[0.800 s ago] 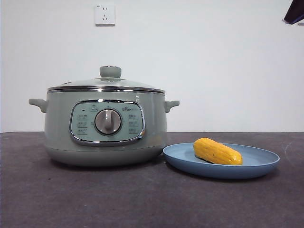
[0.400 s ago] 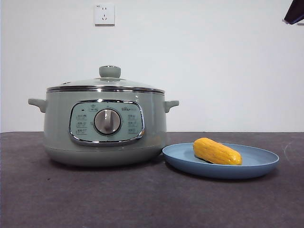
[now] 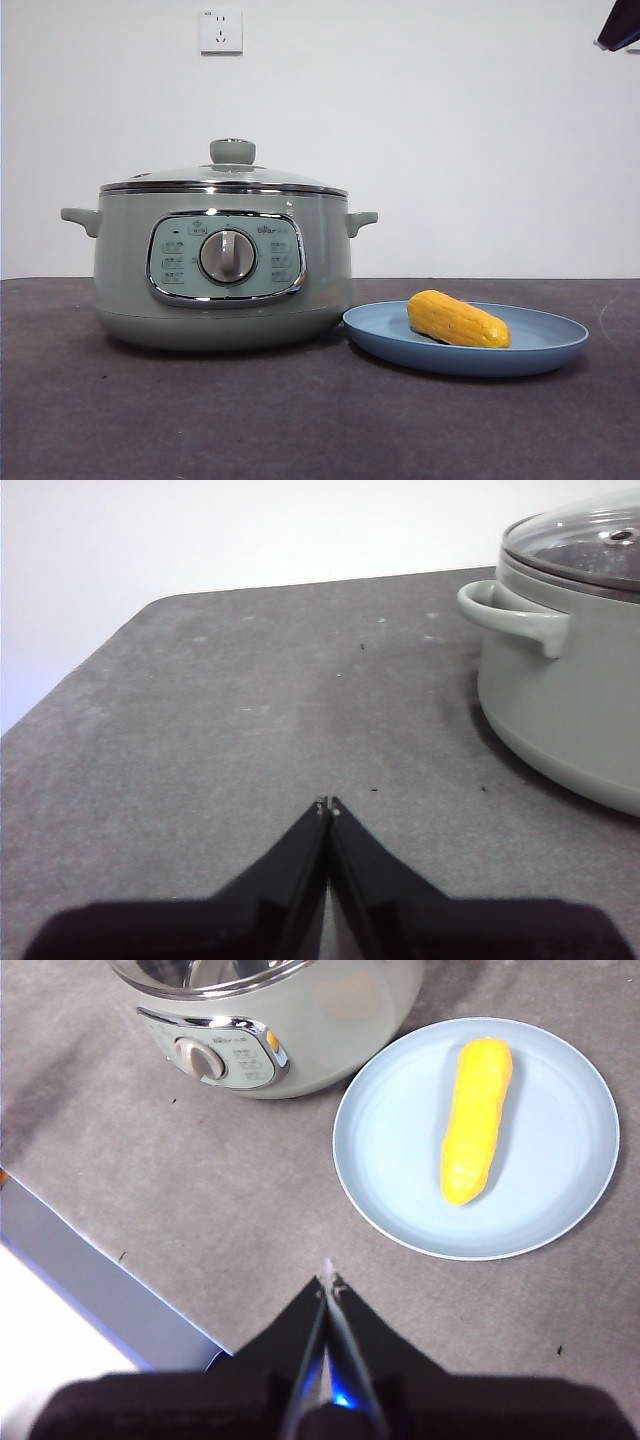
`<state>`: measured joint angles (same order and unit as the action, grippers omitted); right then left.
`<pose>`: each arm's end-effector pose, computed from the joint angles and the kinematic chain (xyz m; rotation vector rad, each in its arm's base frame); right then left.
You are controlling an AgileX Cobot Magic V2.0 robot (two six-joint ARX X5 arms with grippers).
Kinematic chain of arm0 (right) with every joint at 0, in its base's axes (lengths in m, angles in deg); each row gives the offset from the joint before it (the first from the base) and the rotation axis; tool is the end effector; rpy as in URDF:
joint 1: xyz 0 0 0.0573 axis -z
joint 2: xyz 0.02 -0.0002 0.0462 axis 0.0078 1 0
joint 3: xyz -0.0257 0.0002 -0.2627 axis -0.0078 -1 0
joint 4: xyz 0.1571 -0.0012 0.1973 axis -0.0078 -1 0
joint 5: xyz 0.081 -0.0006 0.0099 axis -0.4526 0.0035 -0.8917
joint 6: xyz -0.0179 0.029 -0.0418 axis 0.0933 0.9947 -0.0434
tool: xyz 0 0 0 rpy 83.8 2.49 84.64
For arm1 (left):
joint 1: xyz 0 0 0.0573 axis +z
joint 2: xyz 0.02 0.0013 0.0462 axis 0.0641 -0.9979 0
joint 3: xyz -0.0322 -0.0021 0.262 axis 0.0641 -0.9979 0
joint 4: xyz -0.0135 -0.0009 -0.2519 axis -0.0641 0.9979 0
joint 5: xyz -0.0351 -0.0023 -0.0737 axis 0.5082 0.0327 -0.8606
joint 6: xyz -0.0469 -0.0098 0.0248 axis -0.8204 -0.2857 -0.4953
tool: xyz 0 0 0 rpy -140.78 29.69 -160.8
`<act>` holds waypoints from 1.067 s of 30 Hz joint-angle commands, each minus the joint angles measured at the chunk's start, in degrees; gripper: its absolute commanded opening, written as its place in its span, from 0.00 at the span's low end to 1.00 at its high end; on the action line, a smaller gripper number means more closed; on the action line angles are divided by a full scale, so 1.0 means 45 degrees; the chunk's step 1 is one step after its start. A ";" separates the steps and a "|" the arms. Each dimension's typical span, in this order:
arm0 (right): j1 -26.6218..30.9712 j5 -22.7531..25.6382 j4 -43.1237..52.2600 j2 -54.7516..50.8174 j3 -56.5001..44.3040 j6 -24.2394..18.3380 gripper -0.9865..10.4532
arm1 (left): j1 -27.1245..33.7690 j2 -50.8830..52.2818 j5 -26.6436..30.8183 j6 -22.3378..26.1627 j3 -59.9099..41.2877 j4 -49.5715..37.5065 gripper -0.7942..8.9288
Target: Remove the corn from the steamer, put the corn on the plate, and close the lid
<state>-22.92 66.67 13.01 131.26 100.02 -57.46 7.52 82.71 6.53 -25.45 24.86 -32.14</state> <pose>0.1291 0.0630 0.3157 -0.0400 0.8002 0.6692 0.0944 0.0150 0.1517 0.0767 0.1705 0.0658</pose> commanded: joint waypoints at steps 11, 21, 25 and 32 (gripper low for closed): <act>-0.0015 0.0029 0.0019 -0.0010 -0.0097 -0.0063 0.09 | -0.0049 0.0019 -0.0141 -0.0083 -0.0131 0.0058 0.08; -0.0015 0.0039 0.0019 -0.0010 -0.0097 -0.0087 0.09 | -0.0049 0.0019 -0.0141 -0.0083 -0.0131 0.0058 0.08; -0.0063 0.0155 0.0189 -0.0350 -0.0097 -0.0884 0.09 | -0.0049 0.0019 -0.0141 -0.0083 -0.0131 0.0058 0.08; 0.1180 0.0942 0.3701 -0.1603 -0.0117 -0.1627 0.09 | -0.0053 0.0019 -0.0141 -0.0083 -0.0131 0.0049 0.08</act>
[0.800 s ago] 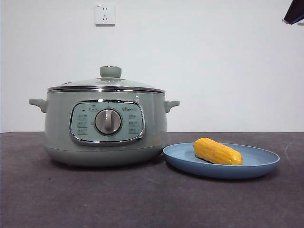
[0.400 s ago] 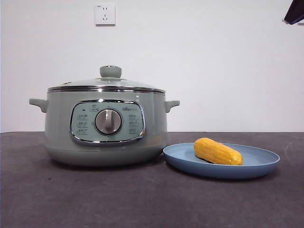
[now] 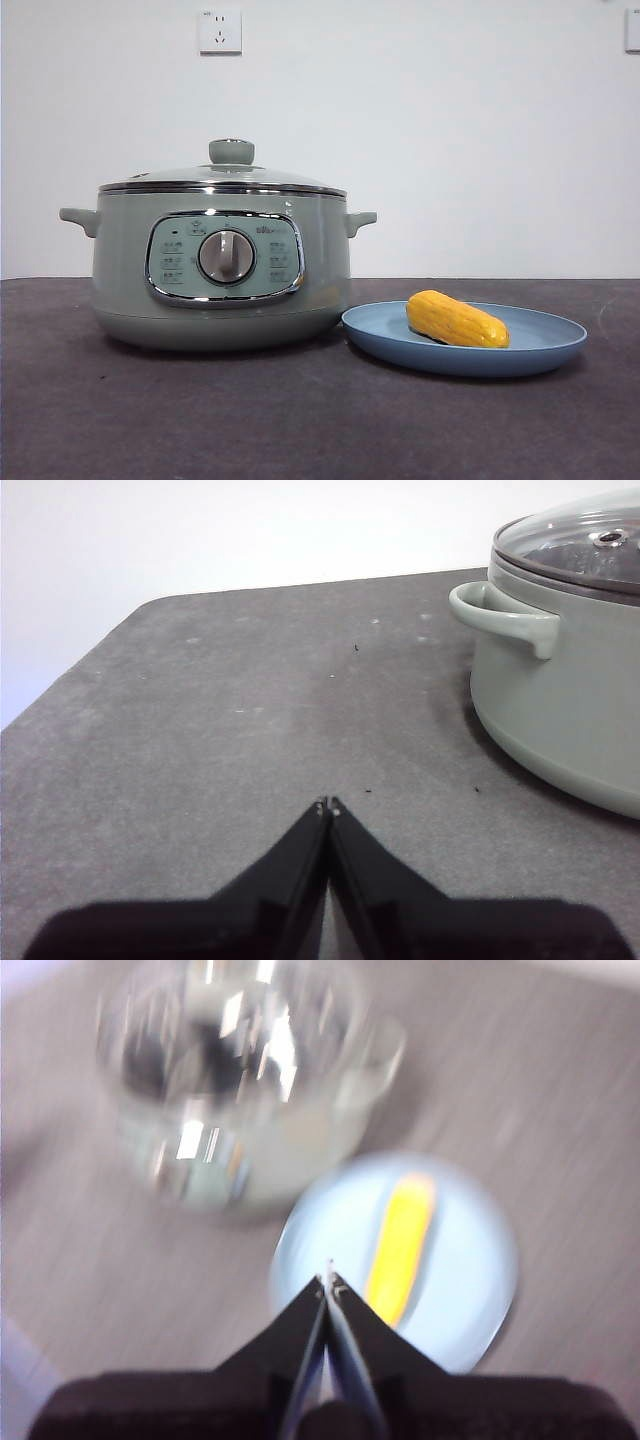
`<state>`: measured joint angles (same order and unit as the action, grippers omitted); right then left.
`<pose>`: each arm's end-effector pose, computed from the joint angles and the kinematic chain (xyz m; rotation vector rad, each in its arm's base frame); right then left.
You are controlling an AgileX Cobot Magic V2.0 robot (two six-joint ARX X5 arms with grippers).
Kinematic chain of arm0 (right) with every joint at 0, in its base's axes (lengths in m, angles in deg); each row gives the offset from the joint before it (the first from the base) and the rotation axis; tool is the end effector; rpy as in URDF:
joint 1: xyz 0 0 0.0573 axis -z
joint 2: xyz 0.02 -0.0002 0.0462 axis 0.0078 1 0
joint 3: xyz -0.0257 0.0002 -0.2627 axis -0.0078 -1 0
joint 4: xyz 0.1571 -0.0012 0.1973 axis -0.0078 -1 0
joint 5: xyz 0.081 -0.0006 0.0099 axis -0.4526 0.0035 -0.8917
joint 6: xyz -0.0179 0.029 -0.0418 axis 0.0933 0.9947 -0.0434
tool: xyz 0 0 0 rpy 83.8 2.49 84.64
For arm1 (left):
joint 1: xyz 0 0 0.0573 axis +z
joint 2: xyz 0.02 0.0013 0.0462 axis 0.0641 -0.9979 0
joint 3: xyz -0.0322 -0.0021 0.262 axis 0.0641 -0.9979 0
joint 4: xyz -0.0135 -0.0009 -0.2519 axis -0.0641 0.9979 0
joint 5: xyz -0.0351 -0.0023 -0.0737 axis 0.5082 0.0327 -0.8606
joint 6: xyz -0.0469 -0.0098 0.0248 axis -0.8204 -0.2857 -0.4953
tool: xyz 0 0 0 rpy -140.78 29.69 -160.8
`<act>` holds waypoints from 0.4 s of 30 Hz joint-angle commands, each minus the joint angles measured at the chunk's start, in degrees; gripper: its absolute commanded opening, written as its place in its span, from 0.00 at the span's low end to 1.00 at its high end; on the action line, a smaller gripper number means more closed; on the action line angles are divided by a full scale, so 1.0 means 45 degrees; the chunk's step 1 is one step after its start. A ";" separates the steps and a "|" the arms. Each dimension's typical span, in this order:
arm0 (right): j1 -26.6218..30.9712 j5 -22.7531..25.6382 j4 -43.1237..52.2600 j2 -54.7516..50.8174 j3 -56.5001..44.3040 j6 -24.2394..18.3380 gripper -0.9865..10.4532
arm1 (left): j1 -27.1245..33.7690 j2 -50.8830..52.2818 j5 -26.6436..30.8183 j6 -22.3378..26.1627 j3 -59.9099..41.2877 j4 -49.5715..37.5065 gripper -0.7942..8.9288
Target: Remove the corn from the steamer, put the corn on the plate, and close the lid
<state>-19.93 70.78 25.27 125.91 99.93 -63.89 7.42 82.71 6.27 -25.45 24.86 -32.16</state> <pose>0.1249 0.0515 0.3425 -0.1393 0.4534 0.5968 0.0944 0.0147 0.1517 0.0766 0.1698 0.0596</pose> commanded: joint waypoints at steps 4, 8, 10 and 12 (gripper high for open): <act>0.2118 0.0034 0.2123 -0.1540 -0.0529 0.0248 0.09 | -0.0024 0.0019 -0.0087 -0.0083 -0.0131 0.0053 0.08; 0.3628 0.0063 0.2909 -0.2817 -0.1705 0.0189 0.09 | -0.0024 0.0019 -0.0083 -0.0083 -0.0131 0.0053 0.08; 0.4274 0.0063 0.3789 -0.3648 -0.2841 0.0199 0.09 | -0.0024 0.0019 -0.0083 -0.0083 -0.0131 0.0053 0.08; 0.4736 0.0068 0.4813 -0.4503 -0.4138 0.0219 0.09 | -0.0024 0.0019 -0.0083 -0.0083 -0.0131 0.0053 0.08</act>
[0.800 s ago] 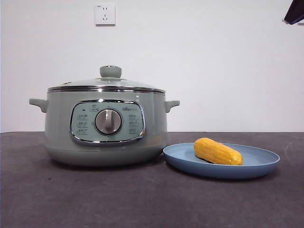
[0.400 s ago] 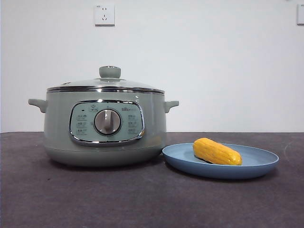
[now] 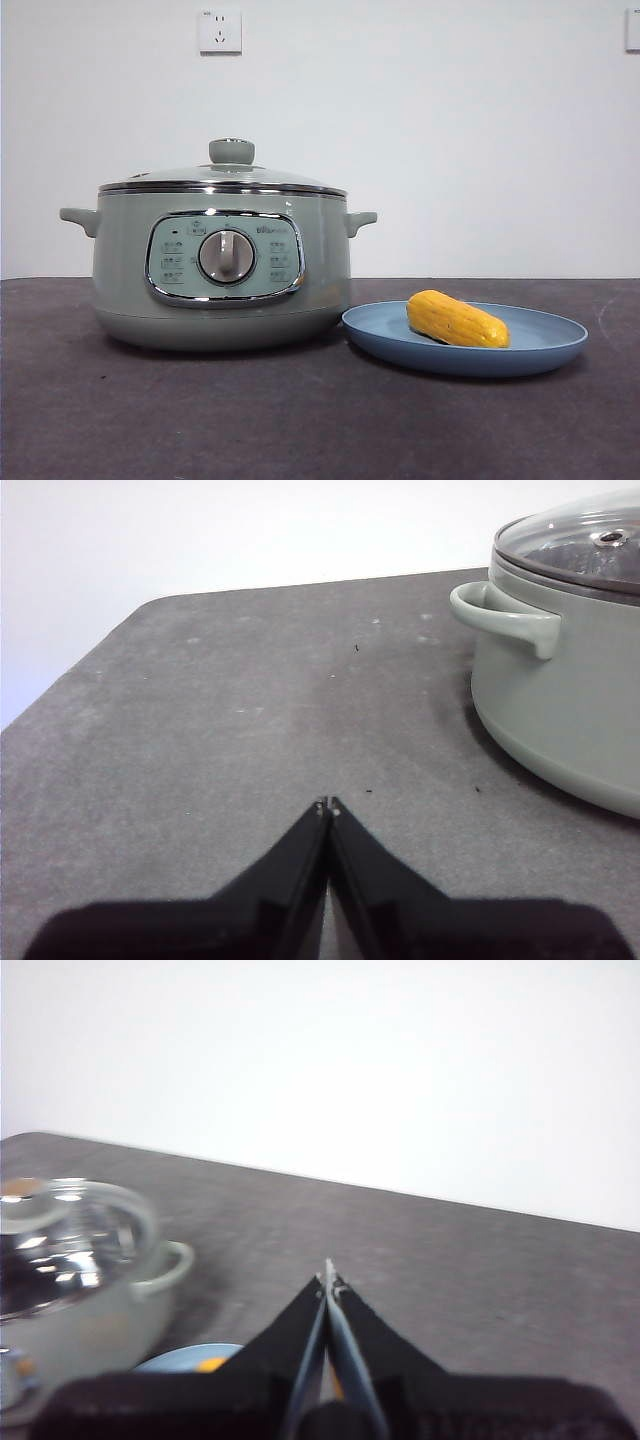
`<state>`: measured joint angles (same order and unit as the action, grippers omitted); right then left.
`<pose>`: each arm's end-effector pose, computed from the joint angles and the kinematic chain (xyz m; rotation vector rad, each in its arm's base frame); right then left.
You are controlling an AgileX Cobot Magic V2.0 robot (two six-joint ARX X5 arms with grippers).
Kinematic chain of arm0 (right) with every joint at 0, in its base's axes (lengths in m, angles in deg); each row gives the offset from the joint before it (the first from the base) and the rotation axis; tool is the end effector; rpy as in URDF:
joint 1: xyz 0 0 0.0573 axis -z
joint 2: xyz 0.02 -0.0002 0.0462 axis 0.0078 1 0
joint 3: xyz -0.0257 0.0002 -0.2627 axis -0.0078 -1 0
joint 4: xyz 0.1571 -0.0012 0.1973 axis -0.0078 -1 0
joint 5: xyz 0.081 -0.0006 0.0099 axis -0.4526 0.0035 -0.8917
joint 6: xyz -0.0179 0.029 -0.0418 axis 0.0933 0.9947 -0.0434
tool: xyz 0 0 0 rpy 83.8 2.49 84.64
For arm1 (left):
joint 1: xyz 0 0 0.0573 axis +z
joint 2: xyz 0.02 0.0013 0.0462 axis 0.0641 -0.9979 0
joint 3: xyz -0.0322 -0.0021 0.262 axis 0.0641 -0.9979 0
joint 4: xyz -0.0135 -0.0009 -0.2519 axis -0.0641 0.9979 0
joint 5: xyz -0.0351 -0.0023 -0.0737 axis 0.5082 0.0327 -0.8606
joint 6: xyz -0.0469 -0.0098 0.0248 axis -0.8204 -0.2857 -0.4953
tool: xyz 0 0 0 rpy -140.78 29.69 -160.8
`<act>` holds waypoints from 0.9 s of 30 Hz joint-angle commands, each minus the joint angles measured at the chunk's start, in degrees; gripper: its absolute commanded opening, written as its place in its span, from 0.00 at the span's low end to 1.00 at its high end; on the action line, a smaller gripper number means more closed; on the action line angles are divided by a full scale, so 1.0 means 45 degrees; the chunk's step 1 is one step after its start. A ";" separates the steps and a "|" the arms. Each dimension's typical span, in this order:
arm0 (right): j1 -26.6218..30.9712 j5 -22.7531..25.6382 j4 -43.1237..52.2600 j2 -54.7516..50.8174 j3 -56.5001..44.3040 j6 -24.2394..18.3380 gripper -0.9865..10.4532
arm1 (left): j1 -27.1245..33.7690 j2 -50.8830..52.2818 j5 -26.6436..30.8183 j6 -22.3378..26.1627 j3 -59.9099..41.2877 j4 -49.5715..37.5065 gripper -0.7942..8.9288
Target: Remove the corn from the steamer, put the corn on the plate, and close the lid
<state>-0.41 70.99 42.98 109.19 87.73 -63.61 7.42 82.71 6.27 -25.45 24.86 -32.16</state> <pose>0.0943 0.0067 0.3313 -0.1037 0.0799 0.2400 0.0944 0.0147 0.1517 0.0766 0.1698 0.0596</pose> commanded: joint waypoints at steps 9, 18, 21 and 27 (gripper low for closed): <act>0.0850 0.0801 0.4575 -0.3609 -0.6334 0.0214 0.09 | -0.0024 0.0019 -0.0083 -0.0083 -0.0131 0.0053 0.08; 0.0801 0.1467 0.4721 -0.4964 -0.8155 0.0384 0.09 | -0.0024 0.0019 -0.0083 -0.0083 -0.0131 0.0053 0.08; 0.0801 0.1467 0.4697 -0.5270 -0.8417 0.0418 0.09 | -0.0024 0.0019 -0.0083 -0.0083 -0.0131 0.0053 0.08; 0.0801 0.1462 0.4702 -0.5489 -0.9005 0.0758 0.09 | -0.0024 0.0019 -0.0083 -0.0083 -0.0131 0.0053 0.08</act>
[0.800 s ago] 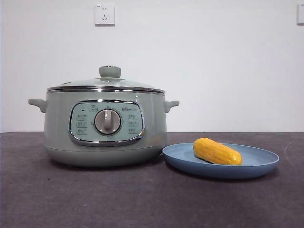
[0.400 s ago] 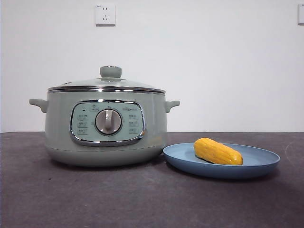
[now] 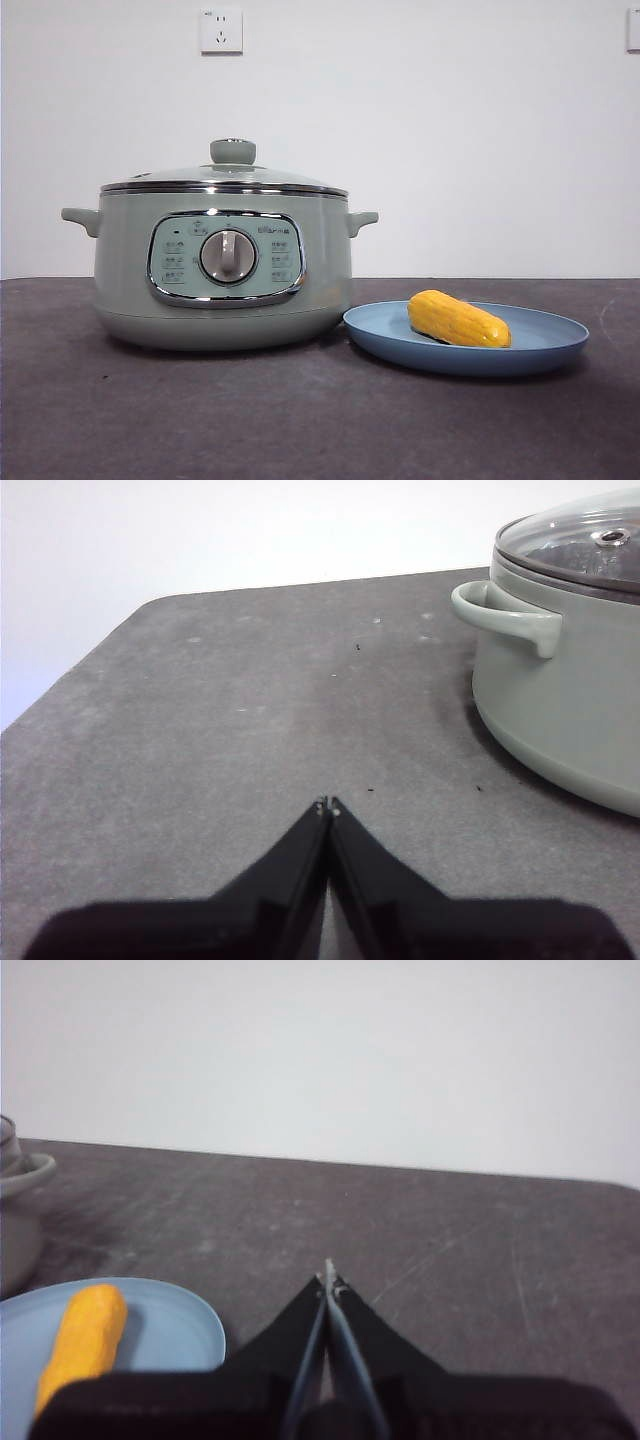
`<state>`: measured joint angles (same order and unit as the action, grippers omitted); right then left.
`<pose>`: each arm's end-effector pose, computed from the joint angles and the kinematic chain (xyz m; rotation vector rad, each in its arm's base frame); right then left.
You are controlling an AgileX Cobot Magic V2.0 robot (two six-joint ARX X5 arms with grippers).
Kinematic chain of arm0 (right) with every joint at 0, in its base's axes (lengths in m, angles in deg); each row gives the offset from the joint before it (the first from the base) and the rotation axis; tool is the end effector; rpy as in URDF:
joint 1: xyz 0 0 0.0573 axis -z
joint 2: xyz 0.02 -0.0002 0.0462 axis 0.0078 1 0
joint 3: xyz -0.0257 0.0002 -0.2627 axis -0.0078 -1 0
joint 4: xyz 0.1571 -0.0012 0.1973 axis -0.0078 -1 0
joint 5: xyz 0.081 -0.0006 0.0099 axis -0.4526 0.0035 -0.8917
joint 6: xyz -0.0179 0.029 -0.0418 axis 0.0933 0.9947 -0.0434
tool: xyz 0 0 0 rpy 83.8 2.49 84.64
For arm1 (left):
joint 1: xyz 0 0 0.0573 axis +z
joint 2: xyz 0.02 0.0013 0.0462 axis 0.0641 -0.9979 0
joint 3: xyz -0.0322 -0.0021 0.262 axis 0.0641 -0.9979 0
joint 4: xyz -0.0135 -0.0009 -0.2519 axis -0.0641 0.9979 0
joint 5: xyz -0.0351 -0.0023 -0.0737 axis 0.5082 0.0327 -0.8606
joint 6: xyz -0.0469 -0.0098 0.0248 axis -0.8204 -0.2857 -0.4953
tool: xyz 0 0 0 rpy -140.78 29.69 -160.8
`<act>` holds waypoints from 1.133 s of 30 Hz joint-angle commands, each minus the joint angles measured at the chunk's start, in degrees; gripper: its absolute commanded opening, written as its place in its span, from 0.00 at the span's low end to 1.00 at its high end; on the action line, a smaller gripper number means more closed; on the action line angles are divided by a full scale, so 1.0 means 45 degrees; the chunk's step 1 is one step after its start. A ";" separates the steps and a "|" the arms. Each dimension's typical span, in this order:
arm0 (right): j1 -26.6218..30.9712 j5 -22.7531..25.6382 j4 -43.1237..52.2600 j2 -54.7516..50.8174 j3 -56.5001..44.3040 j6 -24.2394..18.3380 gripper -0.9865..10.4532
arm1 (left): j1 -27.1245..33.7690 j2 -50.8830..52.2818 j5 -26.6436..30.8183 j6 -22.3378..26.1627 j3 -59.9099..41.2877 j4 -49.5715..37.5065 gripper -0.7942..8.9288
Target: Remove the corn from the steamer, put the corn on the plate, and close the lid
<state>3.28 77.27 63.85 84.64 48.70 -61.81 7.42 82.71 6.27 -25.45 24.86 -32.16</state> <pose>0.0956 -0.0025 0.1738 -0.0857 -0.0200 0.0603 0.0944 0.0147 0.1517 0.0766 0.1698 0.0596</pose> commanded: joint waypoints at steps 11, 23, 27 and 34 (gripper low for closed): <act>-0.0019 0.0024 -0.1991 -0.0034 -0.0379 0.0675 0.09 | -0.0024 0.0019 -0.0083 -0.0083 -0.0131 0.0049 0.08; -0.0015 0.0029 -0.1991 -0.0029 -0.0374 0.0680 0.09 | -0.0024 0.0019 -0.0083 -0.0083 -0.0131 0.0049 0.08; -0.0015 0.0029 -0.1991 -0.0029 -0.0374 0.0675 0.09 | -0.0024 0.0019 -0.0083 -0.0083 -0.0131 0.0049 0.08; -0.0015 0.0029 -0.1991 -0.0029 -0.0374 0.0675 0.09 | -0.0024 0.0019 -0.0083 -0.0083 -0.0136 0.0049 0.08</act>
<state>3.28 77.46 55.26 84.64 47.67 -59.34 7.42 82.71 6.24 -25.45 24.86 -32.16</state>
